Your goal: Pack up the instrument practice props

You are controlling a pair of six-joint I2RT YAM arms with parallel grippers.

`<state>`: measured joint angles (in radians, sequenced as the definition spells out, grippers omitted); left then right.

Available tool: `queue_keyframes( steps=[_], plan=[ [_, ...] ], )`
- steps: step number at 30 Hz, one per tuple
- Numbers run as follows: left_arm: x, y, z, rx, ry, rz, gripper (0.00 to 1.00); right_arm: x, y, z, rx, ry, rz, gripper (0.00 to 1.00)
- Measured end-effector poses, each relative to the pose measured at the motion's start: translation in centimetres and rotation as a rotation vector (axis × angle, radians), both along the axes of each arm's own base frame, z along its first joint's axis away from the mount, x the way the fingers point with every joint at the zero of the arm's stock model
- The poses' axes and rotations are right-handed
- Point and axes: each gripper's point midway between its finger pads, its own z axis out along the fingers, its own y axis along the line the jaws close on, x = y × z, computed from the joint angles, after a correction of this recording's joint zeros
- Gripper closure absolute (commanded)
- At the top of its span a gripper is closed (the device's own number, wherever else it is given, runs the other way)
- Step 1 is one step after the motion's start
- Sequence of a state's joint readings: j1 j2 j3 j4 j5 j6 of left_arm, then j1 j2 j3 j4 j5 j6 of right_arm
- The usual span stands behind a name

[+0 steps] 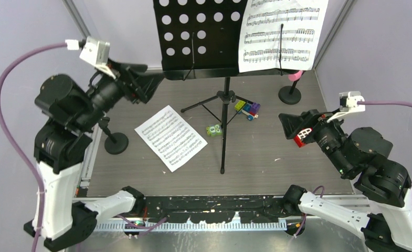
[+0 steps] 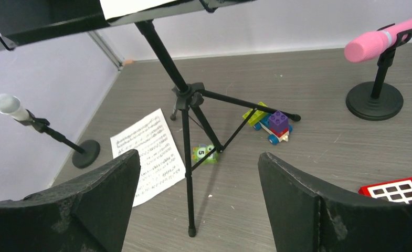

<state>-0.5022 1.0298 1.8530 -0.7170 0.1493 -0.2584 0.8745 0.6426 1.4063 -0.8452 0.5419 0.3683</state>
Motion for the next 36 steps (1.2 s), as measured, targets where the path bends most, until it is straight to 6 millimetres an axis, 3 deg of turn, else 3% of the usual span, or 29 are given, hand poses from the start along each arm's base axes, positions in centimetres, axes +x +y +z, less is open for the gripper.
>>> queue_keyframes(
  steps=[5,10,12,15,18,22,28,36],
  plan=[
    [1.5,-3.2,2.3,-0.013,-0.024,-0.082,0.39,0.2,0.5,-0.7,-0.028,0.025,0.01,0.13],
    [1.2,-9.7,1.5,0.067,-0.032,-0.179,0.37,0.1,0.4,-0.6,-0.021,0.02,0.011,0.13],
    [0.0,-12.6,1.0,0.104,-0.044,-0.237,0.35,0.1,0.4,-0.6,-0.02,0.019,0.012,0.13],
    [0.0,-14.9,0.9,0.141,-0.067,-0.253,0.32,0.1,0.5,-0.5,-0.021,0.019,0.013,0.14],
    [0.9,-16.1,2.6,0.131,-0.106,-0.239,0.29,0.2,0.8,0.5,-0.014,0.011,0.025,0.16],
    [2.1,-17.8,5.9,0.099,-0.197,-0.232,0.17,0.6,2.0,2.2,-0.006,0.002,0.051,0.16],
    [3.3,-19.1,6.1,0.156,-0.288,-0.216,0.09,0.9,3.2,2.4,-0.014,0.005,0.089,0.16],
    [4.5,-19.9,7.8,0.171,-0.434,-0.176,0.09,-0.1,2.2,3.1,0.013,-0.022,0.093,0.16]
  ],
)
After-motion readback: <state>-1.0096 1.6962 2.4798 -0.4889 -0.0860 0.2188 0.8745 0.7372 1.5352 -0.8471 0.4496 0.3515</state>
